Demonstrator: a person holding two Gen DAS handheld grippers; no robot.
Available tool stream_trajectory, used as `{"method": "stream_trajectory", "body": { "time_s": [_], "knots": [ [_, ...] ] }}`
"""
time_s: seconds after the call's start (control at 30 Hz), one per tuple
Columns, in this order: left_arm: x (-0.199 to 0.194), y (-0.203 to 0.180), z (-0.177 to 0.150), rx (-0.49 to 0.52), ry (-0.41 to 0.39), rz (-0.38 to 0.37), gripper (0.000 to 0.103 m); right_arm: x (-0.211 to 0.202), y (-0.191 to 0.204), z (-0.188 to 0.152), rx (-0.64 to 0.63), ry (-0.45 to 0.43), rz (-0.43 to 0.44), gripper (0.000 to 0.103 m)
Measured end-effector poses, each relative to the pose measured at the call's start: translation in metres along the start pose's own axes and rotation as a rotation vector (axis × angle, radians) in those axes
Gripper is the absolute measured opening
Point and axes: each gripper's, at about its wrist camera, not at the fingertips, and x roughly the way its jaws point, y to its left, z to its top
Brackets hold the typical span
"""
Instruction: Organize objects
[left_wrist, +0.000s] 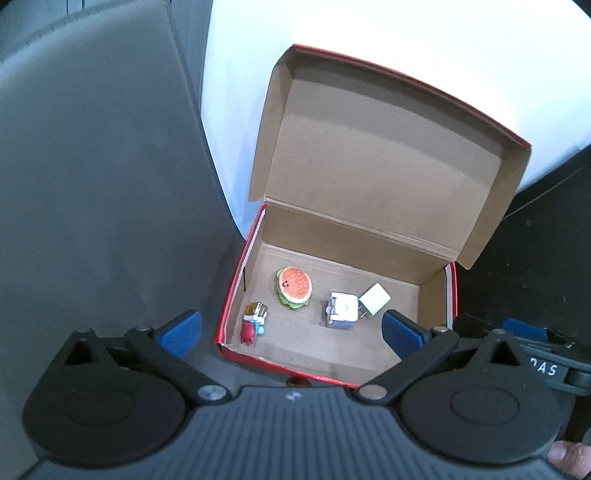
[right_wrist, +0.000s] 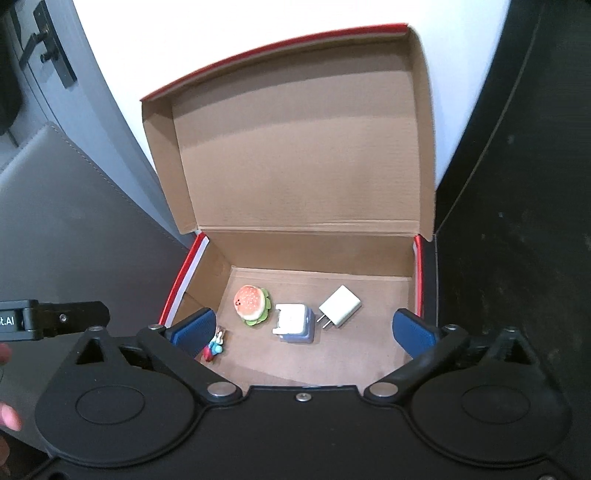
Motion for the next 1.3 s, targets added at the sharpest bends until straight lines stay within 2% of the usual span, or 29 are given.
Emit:
{"method": "stream_trajectory", "body": {
  "time_s": [0.83, 1.3],
  "knots": [
    [-0.087, -0.004, -0.06, 0.106, -0.12, -0.04, 0.103, -0.113, 0.012, -0.043, -0.002, -0.12, -0.013, 0.103],
    [-0.125, -0.006, -0.086, 0.172, -0.176, -0.069, 0.103, -0.149, 0.006, -0.068, 0.009, -0.14, 0.006, 0.103]
  ]
}}
